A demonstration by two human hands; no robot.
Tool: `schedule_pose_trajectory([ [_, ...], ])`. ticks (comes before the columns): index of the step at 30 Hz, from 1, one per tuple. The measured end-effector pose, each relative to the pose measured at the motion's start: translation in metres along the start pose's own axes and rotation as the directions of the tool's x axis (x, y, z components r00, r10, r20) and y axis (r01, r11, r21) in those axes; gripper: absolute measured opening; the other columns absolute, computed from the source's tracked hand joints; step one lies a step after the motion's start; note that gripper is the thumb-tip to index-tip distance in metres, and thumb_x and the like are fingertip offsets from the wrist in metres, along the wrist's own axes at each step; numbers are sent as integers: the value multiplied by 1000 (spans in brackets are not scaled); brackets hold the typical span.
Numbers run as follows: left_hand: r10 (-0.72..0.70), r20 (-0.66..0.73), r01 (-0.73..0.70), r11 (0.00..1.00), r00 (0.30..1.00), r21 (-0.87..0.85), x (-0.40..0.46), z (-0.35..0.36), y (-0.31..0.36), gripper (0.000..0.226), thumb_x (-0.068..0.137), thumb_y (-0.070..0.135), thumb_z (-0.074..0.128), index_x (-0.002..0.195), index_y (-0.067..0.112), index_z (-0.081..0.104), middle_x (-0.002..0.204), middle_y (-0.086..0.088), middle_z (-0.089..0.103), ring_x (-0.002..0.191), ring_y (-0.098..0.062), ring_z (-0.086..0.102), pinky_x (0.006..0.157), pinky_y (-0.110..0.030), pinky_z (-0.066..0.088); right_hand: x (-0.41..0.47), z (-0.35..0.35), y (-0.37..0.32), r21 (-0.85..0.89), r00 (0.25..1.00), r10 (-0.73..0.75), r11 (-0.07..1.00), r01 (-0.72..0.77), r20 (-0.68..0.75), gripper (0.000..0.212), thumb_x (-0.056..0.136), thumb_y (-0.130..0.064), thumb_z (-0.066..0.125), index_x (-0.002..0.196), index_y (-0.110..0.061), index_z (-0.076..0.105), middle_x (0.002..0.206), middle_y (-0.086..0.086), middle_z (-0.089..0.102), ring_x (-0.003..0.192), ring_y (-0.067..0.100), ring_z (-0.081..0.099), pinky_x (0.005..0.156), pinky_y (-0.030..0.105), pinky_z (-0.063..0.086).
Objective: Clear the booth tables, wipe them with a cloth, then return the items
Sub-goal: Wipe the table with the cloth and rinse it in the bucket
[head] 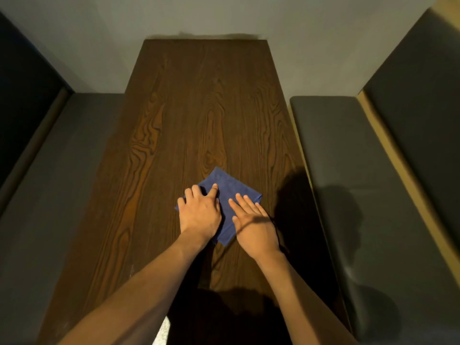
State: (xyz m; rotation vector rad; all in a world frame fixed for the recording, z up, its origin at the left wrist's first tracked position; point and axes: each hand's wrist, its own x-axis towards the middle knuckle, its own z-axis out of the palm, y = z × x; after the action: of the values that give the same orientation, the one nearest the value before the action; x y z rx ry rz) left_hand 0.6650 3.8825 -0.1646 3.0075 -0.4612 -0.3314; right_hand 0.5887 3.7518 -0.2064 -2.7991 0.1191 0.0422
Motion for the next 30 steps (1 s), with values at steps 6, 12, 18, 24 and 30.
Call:
schedule_pose_trajectory([
  [6,79,-146,-101,983,986,-155,13,30,6,51,103,23,34,149,2,43,145,-31,42,150,-48,18,118,-56,25,14,-9,22,-36,997,-71,997,71,-5,52,95,-32,34,138,-19,59,145,3,55,135,20,52,112,40,34],
  [12,48,-159,-80,977,986,-199,57,33,28,64,102,37,20,152,1,38,159,-31,27,152,-44,15,121,-52,13,58,-26,55,-56,993,-112,992,113,22,55,97,-35,27,145,-21,50,152,0,47,142,16,41,117,38,19],
  [18,42,-94,-58,983,995,-175,119,21,46,63,106,42,13,162,13,9,169,-8,0,156,-31,-6,124,-45,-3,118,-35,92,41,987,-143,989,140,67,53,101,-30,34,153,-20,38,160,0,34,150,14,24,124,39,11],
  [24,3,-45,-11,985,999,-173,166,11,64,61,109,41,18,162,18,-1,169,-6,-8,155,-30,-12,124,-44,-7,167,-45,117,39,982,-142,990,138,123,61,98,-40,18,156,-23,31,164,-1,25,152,12,16,124,38,5],
  [30,-4,-31,-1,984,1000,-176,192,5,81,59,109,41,16,162,23,-1,170,-5,-7,155,-29,-14,125,-45,-8,186,-55,135,20,988,-135,991,134,72,56,101,-39,25,154,-25,34,162,-5,29,151,9,18,121,36,3],
])
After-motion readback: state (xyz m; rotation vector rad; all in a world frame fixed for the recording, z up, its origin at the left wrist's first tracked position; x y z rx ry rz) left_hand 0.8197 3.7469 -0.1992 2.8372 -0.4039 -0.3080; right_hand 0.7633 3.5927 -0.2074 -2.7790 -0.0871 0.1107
